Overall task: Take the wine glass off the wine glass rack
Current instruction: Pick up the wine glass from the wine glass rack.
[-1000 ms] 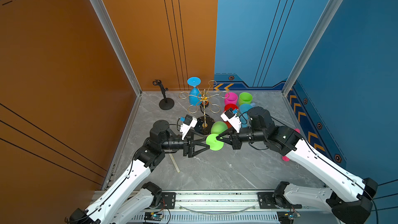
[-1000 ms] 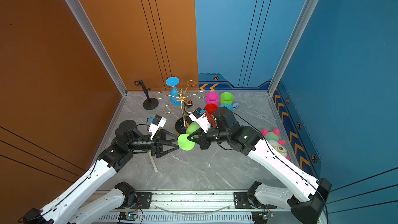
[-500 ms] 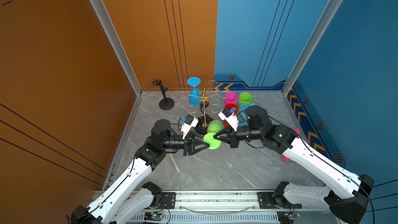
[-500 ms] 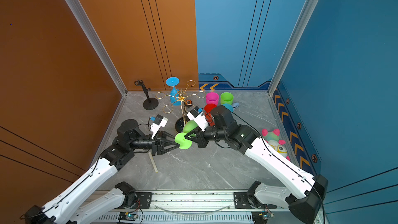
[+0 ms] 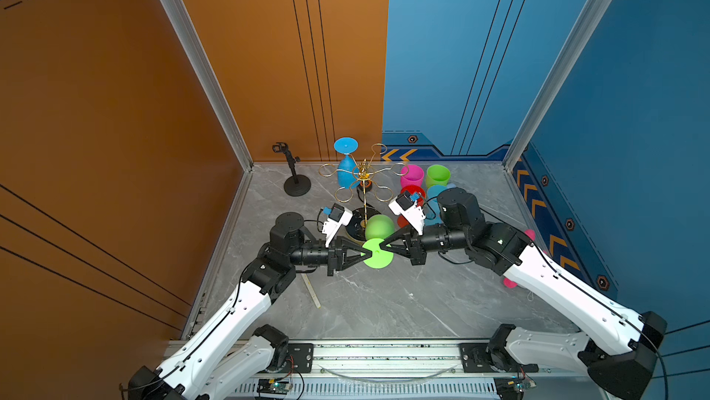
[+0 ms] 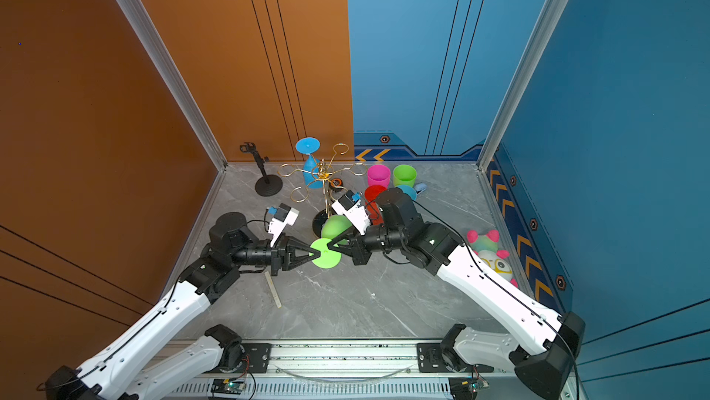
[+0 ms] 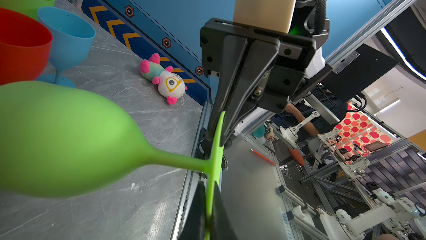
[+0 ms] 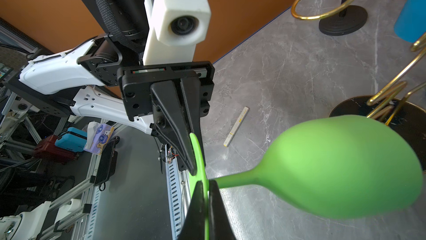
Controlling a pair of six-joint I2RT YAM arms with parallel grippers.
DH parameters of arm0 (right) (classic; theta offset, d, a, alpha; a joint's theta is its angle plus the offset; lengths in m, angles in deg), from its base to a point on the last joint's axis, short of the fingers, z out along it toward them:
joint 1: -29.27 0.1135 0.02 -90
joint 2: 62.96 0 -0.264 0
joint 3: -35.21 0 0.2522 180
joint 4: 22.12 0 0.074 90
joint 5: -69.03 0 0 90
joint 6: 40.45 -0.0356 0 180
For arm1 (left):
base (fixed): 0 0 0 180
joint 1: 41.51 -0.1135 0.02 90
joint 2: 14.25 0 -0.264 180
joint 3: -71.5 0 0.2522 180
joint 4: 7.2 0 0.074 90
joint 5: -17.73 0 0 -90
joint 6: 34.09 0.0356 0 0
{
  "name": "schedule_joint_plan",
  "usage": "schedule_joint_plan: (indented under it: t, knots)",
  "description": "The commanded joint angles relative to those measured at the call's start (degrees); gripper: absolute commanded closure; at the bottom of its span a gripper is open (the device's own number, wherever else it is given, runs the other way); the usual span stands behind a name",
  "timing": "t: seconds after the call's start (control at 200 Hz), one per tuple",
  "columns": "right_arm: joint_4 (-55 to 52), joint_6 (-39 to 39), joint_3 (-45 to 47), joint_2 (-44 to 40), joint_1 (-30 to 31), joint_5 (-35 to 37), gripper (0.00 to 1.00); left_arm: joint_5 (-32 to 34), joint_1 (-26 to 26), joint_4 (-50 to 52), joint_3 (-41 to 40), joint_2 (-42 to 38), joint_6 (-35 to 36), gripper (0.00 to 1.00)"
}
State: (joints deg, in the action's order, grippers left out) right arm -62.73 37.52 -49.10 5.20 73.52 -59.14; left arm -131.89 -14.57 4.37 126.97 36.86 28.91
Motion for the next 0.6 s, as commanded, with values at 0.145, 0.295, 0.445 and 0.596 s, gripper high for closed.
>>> schedule_joint_plan:
  t: [0.145,0.295,0.445,0.596]
  knots:
    - [1.1,-1.1,0.7,0.3,-1.1,0.8,0.95,-2.2,0.0,-2.1,0.3,-0.3,0.3,1.00]
    - [0.2,-1.2,1.0,-1.0,-1.7,0.6,0.83,-3.2,0.0,-1.9,0.3,-0.1,0.0,1.00]
    - [-0.7,-1.6,2.3,-4.2,-3.6,1.7,0.60,-4.6,0.8,-2.0,0.3,0.8,-0.2,1.00]
    - [-0.7,-3.5,4.2,-7.6,-9.4,1.3,0.48,-4.6,1.4,-2.0,0.0,0.9,0.7,1.00]
